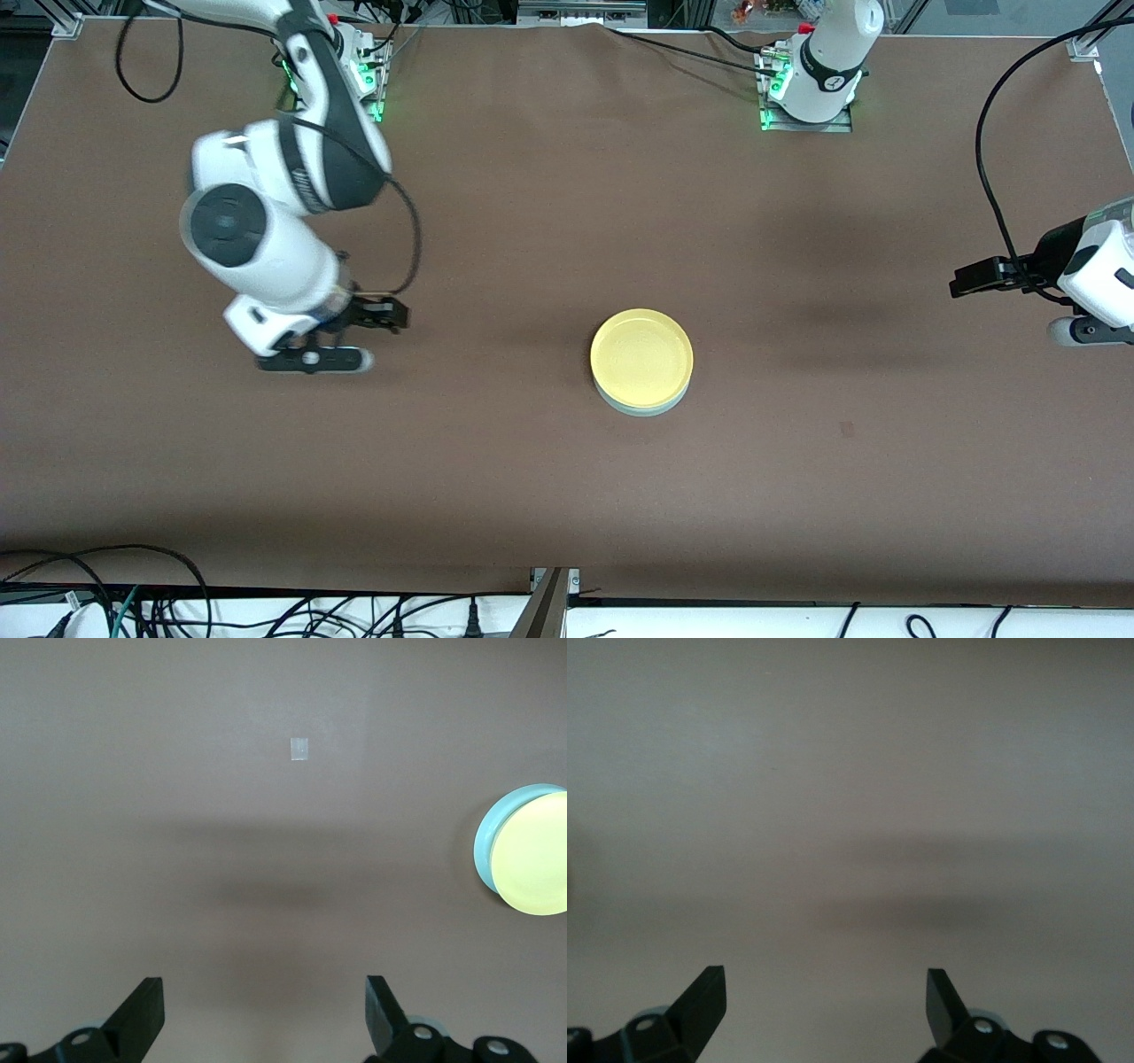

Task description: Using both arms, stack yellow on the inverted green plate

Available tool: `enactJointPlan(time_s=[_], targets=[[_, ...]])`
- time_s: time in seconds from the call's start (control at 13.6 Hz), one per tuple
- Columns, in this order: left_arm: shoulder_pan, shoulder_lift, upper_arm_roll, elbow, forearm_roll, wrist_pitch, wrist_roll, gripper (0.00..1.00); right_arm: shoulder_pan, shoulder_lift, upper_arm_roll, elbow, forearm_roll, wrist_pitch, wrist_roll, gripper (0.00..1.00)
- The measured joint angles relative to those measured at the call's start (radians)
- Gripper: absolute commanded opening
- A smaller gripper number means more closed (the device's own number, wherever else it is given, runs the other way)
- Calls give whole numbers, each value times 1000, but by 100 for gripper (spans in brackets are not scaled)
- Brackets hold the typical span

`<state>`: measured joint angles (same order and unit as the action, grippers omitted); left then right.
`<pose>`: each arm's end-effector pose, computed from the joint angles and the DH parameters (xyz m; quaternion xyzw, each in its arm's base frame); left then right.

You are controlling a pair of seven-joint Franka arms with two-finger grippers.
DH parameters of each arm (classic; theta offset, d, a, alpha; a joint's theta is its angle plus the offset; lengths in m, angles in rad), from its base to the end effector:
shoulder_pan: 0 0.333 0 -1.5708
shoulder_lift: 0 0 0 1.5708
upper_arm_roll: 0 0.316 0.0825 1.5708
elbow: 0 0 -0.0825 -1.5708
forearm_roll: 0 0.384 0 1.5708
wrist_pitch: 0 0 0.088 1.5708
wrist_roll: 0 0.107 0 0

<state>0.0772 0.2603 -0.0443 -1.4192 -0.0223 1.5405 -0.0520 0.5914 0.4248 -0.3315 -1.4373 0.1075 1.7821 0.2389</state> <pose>0.6236 0.0214 0.5395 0.9965 0.0431 -0.0695 0.0162 0.6389 0.2157 0.4540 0.9994 0.0095 -0.0238 0.0220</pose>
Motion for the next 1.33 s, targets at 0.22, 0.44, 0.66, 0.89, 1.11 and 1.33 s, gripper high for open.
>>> enactJointPlan(time_s=[0.22,0.44,0.66,0.89,1.11,1.33], targets=[[0,0,0,0,0,0,0,100,-23,-91,-98,0,0,-165,-133,100],[0,0,0,0,0,1,0,100,-179,-166,-64,-1,0,-259,-257,100],[-1,0,-1,0,0,1,0,100,-417,-268,158,-30,-86,-287,-284,100],[-2,0,-2,0,0,1,0,100,-565,-390,348,-166,-160,-241,-245,100],[-4,0,-4,0,2,2,0,100,-590,-444,343,-258,-124,-175,-226,100],[-16,0,-13,0,24,4,0,100,-591,-443,323,-266,-113,-159,-227,100]])
